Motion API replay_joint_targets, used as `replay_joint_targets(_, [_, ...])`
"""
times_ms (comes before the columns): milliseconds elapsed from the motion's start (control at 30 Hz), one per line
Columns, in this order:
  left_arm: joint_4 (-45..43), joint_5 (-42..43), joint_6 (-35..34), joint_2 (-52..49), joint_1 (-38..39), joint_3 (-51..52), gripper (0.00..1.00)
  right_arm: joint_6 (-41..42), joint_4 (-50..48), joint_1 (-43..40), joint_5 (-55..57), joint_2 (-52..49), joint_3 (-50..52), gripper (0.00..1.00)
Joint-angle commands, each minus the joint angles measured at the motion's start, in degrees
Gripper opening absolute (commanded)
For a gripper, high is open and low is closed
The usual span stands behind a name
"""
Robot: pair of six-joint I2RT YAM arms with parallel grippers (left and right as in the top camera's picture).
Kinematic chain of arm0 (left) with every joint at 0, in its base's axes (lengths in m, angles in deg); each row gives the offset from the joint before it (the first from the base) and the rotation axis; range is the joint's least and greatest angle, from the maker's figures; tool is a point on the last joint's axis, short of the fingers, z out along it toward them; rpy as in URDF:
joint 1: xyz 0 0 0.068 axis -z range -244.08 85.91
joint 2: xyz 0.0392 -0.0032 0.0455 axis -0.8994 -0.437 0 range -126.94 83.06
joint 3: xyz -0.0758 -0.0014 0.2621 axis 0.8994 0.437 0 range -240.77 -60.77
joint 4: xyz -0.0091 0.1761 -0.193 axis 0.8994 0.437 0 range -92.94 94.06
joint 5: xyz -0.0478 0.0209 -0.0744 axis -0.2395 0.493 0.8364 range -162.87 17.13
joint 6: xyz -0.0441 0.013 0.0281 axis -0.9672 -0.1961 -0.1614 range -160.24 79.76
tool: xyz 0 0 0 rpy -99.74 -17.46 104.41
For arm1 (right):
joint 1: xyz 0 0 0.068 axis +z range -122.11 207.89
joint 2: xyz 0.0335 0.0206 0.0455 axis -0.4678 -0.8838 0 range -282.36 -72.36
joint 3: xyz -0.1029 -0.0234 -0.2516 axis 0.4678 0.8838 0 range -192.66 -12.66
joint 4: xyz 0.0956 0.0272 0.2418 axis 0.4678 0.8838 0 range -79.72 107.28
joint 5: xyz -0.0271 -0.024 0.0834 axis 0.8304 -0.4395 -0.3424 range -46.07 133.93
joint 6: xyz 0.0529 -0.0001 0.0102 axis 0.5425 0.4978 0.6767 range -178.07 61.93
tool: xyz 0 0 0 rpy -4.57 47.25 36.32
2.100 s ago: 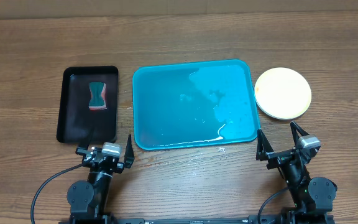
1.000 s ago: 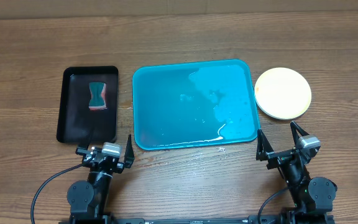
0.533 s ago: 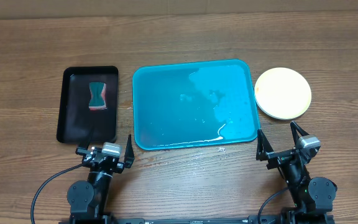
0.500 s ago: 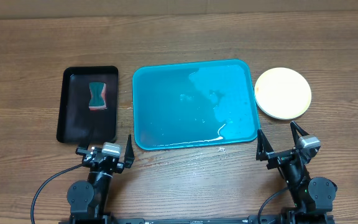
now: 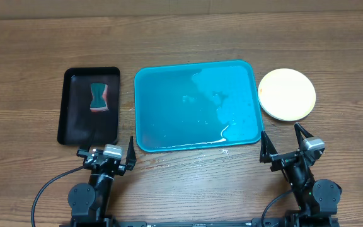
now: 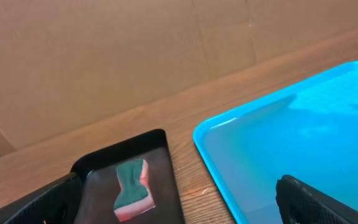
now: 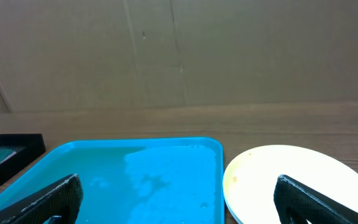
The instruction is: Clean dirty plates on tray and stack at the side
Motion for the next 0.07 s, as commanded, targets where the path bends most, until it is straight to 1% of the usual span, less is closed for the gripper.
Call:
replay_joint_targets(0, [0.00, -0.20, 1.29, 0.66, -0.31, 0.28, 1.00, 0.17, -0.37, 0.28, -0.28, 0.57, 0.61, 1.00])
replay_joint_targets(33, [0.00, -0.20, 1.29, 0.66, -0.31, 0.28, 1.00, 0.17, -0.37, 0.28, -0.28, 0.57, 0.61, 1.00])
